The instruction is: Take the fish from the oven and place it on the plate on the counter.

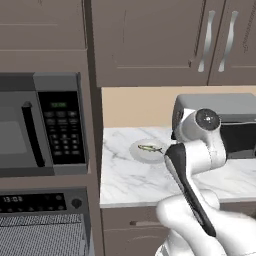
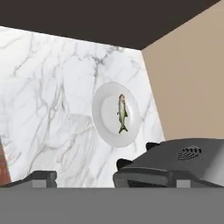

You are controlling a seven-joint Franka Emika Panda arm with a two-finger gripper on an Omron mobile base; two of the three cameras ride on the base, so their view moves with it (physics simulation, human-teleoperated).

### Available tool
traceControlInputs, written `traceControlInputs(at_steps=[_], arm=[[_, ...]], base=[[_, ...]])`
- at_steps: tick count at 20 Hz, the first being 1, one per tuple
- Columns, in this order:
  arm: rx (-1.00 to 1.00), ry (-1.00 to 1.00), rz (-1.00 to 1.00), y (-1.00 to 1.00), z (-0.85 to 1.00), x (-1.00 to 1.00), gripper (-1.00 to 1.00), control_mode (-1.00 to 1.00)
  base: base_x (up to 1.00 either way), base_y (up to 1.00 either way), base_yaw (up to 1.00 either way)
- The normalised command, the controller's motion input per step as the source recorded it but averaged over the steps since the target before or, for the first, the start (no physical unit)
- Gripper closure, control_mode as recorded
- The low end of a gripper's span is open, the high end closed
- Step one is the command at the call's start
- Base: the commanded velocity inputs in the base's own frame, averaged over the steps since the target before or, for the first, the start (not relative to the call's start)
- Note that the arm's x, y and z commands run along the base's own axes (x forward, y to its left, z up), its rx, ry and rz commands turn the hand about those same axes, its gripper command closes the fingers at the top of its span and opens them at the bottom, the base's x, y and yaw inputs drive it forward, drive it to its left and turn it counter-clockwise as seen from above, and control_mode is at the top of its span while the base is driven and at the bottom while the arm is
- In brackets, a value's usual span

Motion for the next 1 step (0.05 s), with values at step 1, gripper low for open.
traceControlInputs(at_steps=[1], arm=[[0.03,0.00,0.00,-0.12,1.00,-0.56,-1.00,-1.00]], base=[[0.00,0.00,0.00]])
